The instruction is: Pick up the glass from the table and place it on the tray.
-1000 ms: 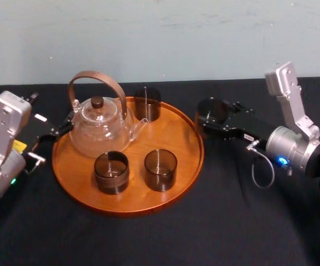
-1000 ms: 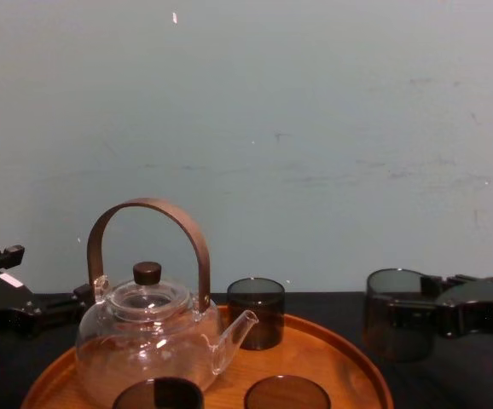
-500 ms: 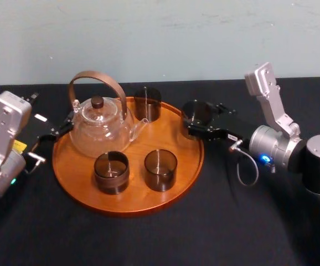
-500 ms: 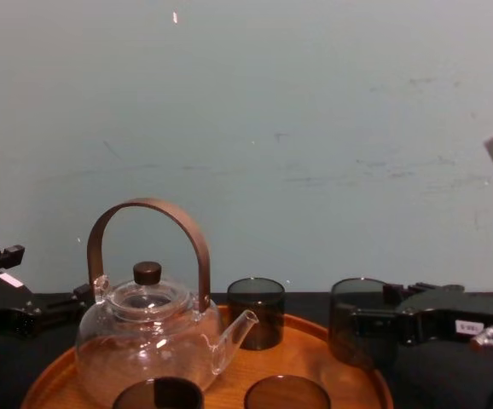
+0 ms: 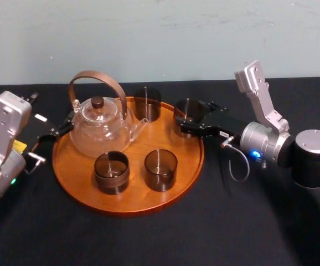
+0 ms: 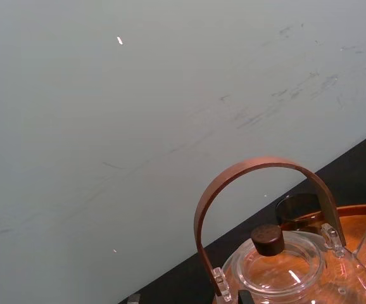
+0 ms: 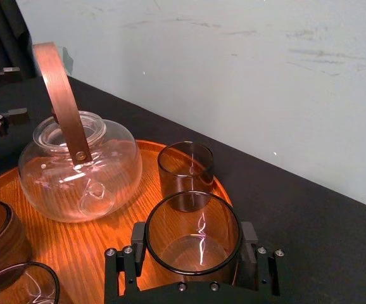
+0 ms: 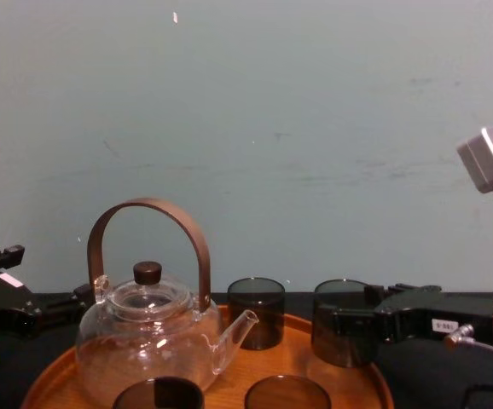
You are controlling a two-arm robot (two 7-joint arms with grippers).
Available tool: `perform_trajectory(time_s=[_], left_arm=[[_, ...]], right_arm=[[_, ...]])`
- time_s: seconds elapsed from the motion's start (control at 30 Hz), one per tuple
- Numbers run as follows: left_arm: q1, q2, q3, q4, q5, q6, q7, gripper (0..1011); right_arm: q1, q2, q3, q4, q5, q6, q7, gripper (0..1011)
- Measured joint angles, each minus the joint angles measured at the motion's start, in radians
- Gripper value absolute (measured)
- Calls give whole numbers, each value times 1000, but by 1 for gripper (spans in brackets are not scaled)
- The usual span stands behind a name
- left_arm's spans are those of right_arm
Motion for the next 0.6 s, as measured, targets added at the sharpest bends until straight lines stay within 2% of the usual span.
perform_trajectory(time_s=[0.6], left_arm=[[0,0,0,0,0,0,0,1001]], right_arm=[[19,-25,-16,48,-1,-32,26,905]])
